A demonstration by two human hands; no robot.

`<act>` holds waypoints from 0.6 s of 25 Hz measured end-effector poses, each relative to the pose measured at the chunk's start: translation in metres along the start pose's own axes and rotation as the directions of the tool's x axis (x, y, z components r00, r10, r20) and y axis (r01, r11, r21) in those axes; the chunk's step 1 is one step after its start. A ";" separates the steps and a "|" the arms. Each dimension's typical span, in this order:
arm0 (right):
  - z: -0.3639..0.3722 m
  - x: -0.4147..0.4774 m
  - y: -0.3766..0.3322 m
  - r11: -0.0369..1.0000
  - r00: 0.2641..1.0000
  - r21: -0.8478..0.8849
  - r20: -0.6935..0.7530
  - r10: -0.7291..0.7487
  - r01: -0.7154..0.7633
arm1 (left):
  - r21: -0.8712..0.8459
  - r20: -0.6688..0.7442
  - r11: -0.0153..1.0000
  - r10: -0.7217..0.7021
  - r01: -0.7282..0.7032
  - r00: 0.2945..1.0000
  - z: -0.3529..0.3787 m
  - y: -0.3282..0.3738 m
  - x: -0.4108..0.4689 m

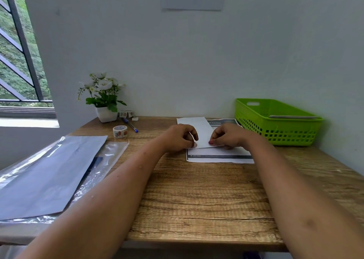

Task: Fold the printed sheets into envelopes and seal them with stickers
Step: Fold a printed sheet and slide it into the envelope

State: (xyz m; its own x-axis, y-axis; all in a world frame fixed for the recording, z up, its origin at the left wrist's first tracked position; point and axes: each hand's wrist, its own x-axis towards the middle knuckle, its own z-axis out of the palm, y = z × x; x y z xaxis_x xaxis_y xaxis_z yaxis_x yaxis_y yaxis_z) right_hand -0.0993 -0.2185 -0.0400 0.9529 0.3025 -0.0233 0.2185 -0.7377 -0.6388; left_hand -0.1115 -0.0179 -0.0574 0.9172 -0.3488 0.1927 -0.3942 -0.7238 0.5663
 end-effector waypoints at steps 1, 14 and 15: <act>0.001 0.000 -0.001 0.999 1.000 -0.039 -0.002 -0.001 0.001 | 0.000 -0.004 1.000 -0.006 0.006 1.000 0.000 0.000 0.000; 0.020 0.009 -0.019 0.903 0.906 -0.336 -0.229 -0.356 0.269 | -0.220 -0.147 0.975 -0.059 0.026 0.987 -0.001 -0.006 0.001; 0.021 0.009 -0.019 0.902 0.894 -0.325 -0.252 -0.372 0.284 | -0.102 -0.158 0.995 -0.010 -0.006 0.987 -0.002 -0.004 0.000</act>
State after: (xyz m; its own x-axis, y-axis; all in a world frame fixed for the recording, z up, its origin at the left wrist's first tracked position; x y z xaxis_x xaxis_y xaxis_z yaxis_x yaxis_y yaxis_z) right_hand -0.0988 -0.1894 -0.0444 0.8231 0.3927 0.4102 0.5359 -0.7760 -0.3325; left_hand -0.1100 -0.0139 -0.0575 0.9188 -0.2433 0.3108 -0.3919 -0.6569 0.6441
